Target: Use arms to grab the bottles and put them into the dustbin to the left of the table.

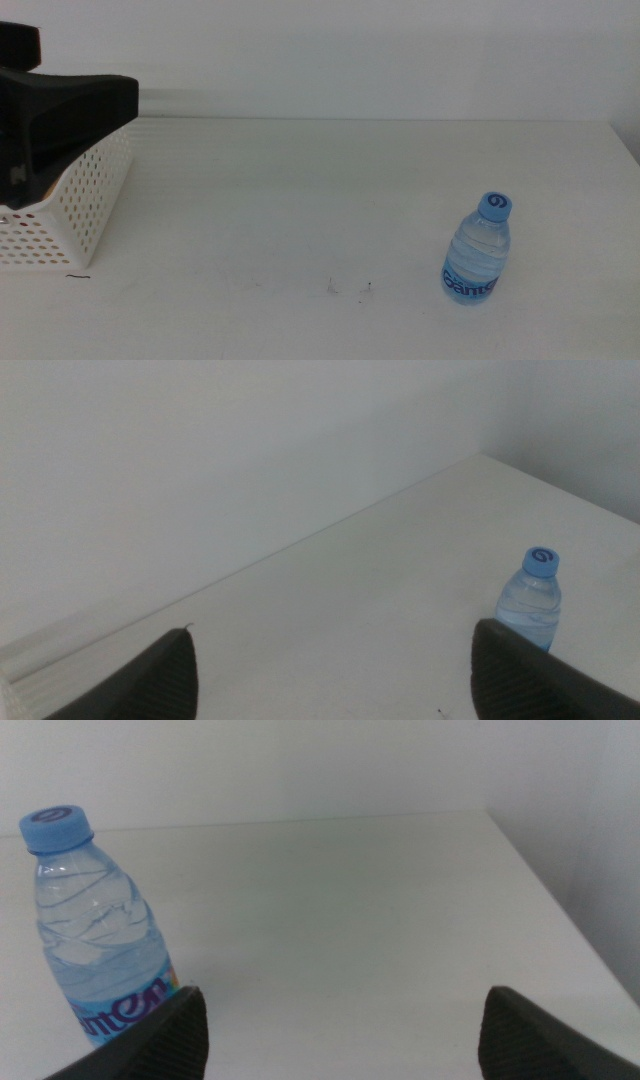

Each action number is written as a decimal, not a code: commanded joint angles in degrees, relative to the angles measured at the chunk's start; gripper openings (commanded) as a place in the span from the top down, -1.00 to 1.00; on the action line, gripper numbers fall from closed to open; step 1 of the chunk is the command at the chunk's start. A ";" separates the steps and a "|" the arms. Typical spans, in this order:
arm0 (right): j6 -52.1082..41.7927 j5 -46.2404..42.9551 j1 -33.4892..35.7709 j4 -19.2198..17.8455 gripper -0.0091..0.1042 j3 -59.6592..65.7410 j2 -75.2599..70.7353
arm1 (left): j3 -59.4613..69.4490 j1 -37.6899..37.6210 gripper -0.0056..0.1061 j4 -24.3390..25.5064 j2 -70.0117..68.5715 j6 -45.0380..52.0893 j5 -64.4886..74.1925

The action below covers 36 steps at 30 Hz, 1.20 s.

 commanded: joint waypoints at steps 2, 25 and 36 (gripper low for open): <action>-0.32 -0.41 -0.30 1.98 -0.68 0.18 -0.23 | -0.50 -0.11 -0.78 -0.04 -0.20 0.18 -0.83; -2.69 -4.53 5.76 3.46 -0.68 -12.40 26.13 | -0.50 -0.11 -0.78 0.05 -0.20 -0.24 -1.29; -5.89 -29.70 16.57 -0.93 -0.68 0.18 32.24 | -0.50 -0.11 -0.78 0.05 -0.20 -0.24 -1.42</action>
